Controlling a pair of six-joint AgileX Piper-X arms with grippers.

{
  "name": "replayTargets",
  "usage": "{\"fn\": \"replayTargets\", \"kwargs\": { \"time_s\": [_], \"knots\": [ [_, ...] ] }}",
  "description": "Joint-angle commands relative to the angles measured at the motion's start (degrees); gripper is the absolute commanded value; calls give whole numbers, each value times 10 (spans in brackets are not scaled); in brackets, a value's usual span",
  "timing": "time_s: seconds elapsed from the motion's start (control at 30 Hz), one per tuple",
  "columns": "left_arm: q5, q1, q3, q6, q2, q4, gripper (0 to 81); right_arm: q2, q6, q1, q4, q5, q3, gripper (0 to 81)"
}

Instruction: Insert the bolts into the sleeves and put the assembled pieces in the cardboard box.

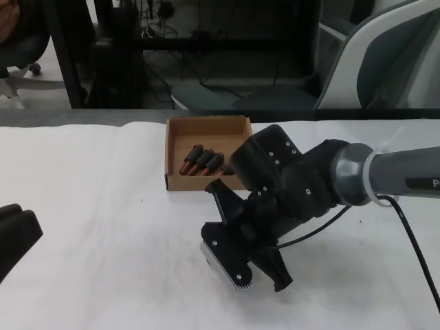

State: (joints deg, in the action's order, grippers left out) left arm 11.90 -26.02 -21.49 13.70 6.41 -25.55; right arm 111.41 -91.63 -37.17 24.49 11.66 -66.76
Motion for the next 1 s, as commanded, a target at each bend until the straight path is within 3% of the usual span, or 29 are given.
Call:
{"fn": "replayTargets", "kwargs": {
  "time_s": [0.0, 0.23, 0.37, 0.43, 0.97],
  "knots": [
    [-3, 2, 0, -5, 0, 9, 148, 19, 0, 1, 23, -6, 5, 158],
    [-3, 2, 0, -5, 0, 9, 148, 19, 5, 1, 23, -30, 5, 155],
    [-3, 2, 0, -5, 0, 9, 148, 5, 71, 0, 22, -33, 5, 134],
    [-3, 2, 0, -5, 0, 9, 148, -8, 112, -2, 22, -31, 5, 4],
    [2, 2, 0, -36, 25, -6, 148, -232, 564, -35, 16, -4, 5, 6]
  ]
}}
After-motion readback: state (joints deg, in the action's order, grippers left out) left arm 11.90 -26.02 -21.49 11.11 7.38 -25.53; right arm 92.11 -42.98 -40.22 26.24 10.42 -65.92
